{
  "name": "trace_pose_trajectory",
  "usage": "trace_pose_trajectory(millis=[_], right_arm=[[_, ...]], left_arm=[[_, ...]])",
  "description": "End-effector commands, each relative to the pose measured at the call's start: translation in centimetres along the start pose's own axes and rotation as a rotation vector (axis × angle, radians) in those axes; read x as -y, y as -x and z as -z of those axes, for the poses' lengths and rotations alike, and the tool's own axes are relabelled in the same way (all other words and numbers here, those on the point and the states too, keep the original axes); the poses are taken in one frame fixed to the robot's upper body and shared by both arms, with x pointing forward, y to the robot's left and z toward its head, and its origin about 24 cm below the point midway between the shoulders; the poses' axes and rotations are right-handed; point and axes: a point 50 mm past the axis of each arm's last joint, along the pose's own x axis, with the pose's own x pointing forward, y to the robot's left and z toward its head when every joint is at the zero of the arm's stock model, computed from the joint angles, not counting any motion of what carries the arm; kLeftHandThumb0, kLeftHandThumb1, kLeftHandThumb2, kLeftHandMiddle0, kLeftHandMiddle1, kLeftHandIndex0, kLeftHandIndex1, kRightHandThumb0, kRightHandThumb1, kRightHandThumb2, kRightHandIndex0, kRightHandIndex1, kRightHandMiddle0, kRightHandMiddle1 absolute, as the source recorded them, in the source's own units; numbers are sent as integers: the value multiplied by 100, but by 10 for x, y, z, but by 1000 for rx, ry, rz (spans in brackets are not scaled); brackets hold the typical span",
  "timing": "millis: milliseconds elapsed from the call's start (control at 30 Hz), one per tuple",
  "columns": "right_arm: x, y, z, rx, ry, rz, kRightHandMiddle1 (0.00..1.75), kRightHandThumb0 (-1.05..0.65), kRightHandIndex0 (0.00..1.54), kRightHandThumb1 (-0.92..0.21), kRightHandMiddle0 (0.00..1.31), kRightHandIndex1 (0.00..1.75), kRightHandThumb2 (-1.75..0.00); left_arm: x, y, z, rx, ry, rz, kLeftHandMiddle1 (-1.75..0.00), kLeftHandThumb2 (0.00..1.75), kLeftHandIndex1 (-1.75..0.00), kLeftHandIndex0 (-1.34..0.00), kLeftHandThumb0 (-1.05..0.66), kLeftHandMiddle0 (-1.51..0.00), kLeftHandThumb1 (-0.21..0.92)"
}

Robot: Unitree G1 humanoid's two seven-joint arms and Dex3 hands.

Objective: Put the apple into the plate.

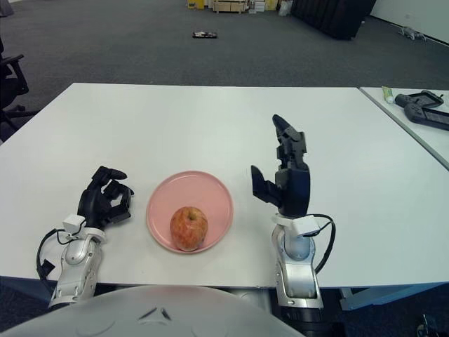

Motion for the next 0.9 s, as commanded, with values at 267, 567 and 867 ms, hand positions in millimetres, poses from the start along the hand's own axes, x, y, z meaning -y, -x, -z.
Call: trace_pose_trajectory(millis=[267, 567, 867], right_arm=[[3, 13, 11, -47, 10, 146, 141, -58, 34, -78, 23, 102, -90], [7, 22, 22, -151, 95, 209, 171, -41, 44, -76, 29, 121, -77], [7, 31, 38, -212, 183, 162, 175, -39, 55, -68, 34, 149, -85]], left_arm=[[1, -2, -1, -6, 13, 6, -164, 116, -175, -33, -1, -55, 43], [1, -2, -2, -10, -1, 1, -159, 113, -175, -35, -1, -56, 44], [1, -2, -2, -9, -3, 1, -159, 113, -175, -35, -1, -56, 44]])
